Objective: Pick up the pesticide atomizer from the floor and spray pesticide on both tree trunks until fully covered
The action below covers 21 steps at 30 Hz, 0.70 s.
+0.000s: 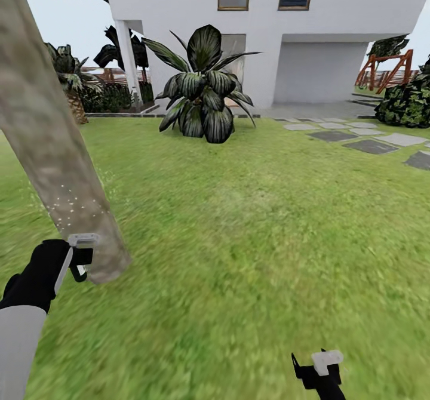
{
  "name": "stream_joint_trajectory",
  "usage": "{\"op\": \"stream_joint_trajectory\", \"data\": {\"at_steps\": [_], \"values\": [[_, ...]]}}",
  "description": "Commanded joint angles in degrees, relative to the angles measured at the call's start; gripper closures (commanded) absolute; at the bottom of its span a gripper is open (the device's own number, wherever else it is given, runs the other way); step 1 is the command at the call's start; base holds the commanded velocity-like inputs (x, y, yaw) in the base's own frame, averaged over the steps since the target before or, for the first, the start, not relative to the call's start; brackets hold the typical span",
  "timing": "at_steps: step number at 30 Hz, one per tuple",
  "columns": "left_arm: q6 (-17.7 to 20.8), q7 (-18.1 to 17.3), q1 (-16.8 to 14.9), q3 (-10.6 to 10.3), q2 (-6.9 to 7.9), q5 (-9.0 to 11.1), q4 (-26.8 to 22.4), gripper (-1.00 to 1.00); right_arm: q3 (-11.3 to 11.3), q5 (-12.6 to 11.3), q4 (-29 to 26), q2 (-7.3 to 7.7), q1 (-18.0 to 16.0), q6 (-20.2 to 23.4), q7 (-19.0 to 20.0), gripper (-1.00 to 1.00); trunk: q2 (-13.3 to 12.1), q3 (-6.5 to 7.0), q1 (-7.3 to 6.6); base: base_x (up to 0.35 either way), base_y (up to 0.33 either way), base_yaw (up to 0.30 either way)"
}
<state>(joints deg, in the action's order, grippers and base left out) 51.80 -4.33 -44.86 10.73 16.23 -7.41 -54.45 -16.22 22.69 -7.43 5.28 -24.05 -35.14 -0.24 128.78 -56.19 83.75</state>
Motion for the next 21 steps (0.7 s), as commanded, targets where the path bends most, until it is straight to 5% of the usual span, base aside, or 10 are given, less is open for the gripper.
{"op": "stream_joint_trajectory", "data": {"at_steps": [1,10,21], "values": [[0.23,-0.47,0.12,0.08,0.11,-0.41,-0.04,1.0,-0.48,0.6,0.05,0.0,-0.03,-0.2,-0.02,-1.0,0.02,-0.05,0.01,0.235,-0.198,0.273],[0.23,-0.42,1.69,-0.55,-0.41,-0.48,0.57,1.0,-0.48,0.6,0.05,0.0,-0.03,-0.2,-0.01,-1.0,0.02,-0.05,0.01,0.068,-0.117,0.261],[0.23,-0.33,1.88,-0.79,-0.54,-0.48,0.03,1.0,-0.53,0.6,0.04,0.0,-0.03,-0.2,0.04,-1.0,0.02,-0.05,0.01,0.147,-0.152,0.012]]}}
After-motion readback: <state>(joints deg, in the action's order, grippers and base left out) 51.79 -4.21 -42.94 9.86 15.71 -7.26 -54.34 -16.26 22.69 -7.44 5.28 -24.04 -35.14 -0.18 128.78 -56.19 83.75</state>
